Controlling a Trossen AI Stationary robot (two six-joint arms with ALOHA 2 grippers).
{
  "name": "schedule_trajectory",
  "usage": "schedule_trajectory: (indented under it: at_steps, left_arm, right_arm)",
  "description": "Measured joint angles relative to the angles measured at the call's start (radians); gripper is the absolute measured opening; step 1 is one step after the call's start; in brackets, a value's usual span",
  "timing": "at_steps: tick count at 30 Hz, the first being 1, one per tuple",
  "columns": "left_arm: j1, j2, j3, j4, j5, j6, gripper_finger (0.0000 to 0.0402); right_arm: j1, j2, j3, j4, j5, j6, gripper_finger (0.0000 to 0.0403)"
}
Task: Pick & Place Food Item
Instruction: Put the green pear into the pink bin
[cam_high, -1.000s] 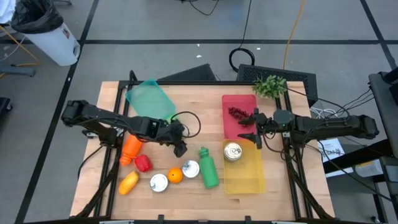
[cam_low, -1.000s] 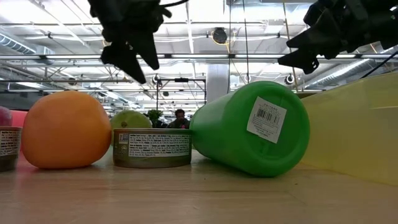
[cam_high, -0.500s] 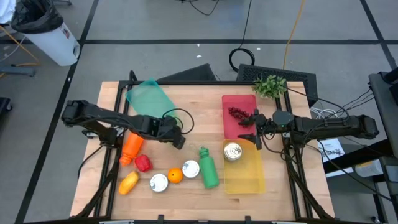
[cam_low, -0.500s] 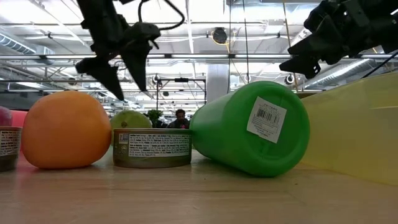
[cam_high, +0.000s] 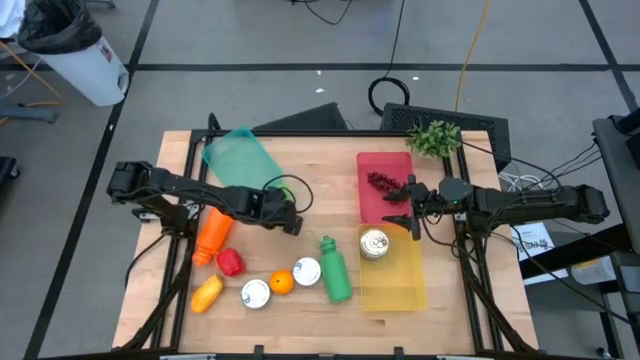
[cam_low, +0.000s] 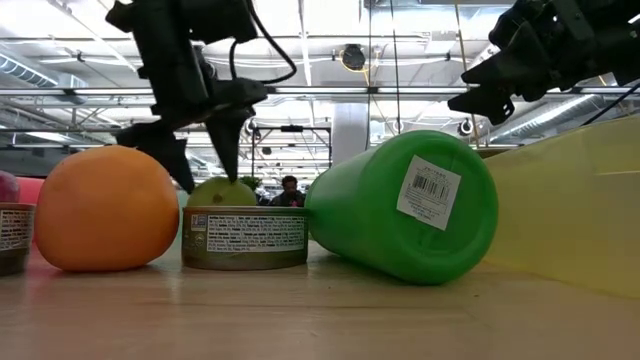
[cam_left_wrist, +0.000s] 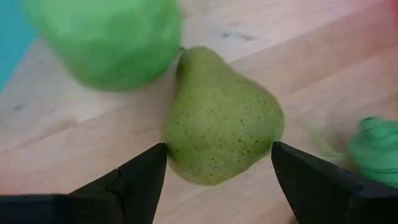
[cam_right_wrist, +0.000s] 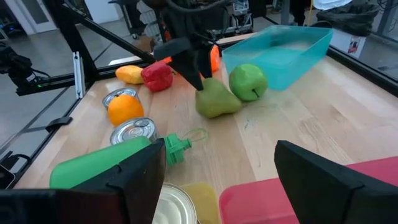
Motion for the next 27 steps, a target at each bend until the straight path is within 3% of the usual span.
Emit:
schedule_trajectory:
  at_steps: [20,27]
  left_arm:
    - [0.013,0.125,0.005,0.21,-0.013,0.132,0.0301]
    - [0.016,0.14,0.003,0.284,-0.023,0.276,0.0301]
  right_arm:
    - [0.0,0.0,0.0,0.0,0.0,0.0,0.0281]
    - [0.0,0.0,0.0,0.0,0.0,0.0,0.0281]
